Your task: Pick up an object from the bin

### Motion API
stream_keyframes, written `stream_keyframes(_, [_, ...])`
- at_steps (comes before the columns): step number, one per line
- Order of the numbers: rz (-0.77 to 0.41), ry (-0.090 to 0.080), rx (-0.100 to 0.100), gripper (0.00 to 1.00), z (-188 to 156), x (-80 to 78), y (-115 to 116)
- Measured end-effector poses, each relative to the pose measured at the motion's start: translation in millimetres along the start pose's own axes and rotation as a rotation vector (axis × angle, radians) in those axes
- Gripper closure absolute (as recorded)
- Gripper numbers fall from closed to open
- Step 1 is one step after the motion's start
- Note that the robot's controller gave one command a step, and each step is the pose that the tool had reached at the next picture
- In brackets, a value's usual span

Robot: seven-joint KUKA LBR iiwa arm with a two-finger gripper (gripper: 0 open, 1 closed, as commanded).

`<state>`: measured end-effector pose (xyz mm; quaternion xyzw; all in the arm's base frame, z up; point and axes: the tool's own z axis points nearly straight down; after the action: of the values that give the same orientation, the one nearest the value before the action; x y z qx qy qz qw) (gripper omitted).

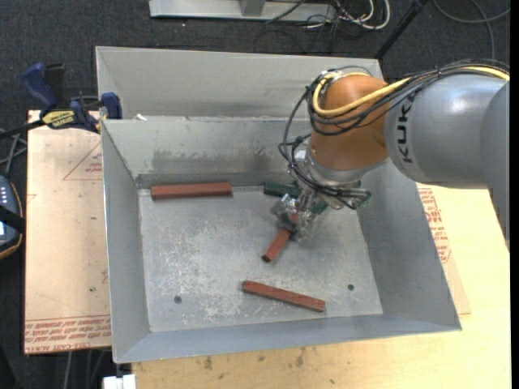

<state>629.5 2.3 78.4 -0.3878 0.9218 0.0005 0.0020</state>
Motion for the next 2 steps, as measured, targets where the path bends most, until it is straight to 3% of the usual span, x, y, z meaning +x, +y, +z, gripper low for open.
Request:
stream_keyframes(1, [0.000,0.000,0.000,1.00,0,0.0,0])
stream_keyframes(2, [-0.082,0.001,-0.001,0.00,7,-8.9,17])
